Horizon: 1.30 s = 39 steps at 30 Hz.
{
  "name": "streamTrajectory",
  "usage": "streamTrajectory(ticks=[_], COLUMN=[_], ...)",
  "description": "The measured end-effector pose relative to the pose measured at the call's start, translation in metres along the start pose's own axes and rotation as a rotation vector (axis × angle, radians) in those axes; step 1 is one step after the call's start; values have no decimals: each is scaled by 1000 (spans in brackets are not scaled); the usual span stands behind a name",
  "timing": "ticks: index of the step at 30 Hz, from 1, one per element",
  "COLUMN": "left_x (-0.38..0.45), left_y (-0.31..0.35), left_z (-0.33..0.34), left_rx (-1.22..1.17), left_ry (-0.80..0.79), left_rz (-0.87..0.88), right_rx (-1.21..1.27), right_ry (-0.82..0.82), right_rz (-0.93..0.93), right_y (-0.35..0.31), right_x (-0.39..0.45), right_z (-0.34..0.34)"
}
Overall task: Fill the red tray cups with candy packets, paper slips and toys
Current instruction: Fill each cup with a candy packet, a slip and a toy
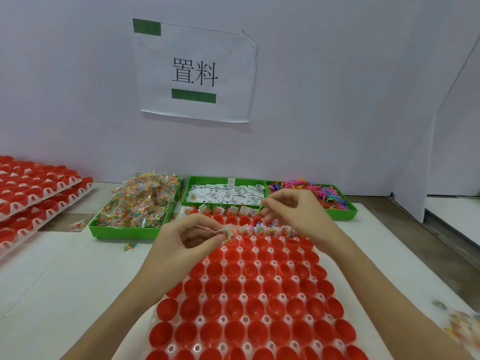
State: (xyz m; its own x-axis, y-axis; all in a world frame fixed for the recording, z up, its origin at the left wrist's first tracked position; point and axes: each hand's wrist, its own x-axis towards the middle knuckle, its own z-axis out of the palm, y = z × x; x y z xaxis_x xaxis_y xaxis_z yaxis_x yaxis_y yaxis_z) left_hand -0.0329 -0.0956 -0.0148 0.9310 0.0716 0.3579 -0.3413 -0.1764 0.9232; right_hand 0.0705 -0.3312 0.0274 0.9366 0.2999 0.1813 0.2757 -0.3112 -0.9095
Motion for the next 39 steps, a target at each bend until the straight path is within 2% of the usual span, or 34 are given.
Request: streamTrajectory(ticks=[4,6,9,15,22,27,30,35,39], left_x=[2,2,4,6,8,7,8,7,6], left_y=[-6,-7,-9,-11,-12,-11,-11,-13,-13], left_z=[-3,-4,-6,-9,-12,-13,-13,-13,-13], left_rx=[16,22,37,24,15,13,18,35,44], left_ry=[10,19,28,36,43,50,56,53,46], left_rz=[-4,1,9,32,33,38,39,35,39], right_rx=[-279,-442,-711,-1009,-1080,-1028,-905,-565,-88], right_ry=[164,195,123,-73,-80,-39,35,191,252], right_rz=[117,130,64,-1,5,48,45,-17,23], right_y=[31,51,72,85,88,92,89,83,76], right_x=[54,79,105,138,148,144,138,121,103], right_z=[-32,-45,-51,-43,-46,-50,-56,-61,-59])
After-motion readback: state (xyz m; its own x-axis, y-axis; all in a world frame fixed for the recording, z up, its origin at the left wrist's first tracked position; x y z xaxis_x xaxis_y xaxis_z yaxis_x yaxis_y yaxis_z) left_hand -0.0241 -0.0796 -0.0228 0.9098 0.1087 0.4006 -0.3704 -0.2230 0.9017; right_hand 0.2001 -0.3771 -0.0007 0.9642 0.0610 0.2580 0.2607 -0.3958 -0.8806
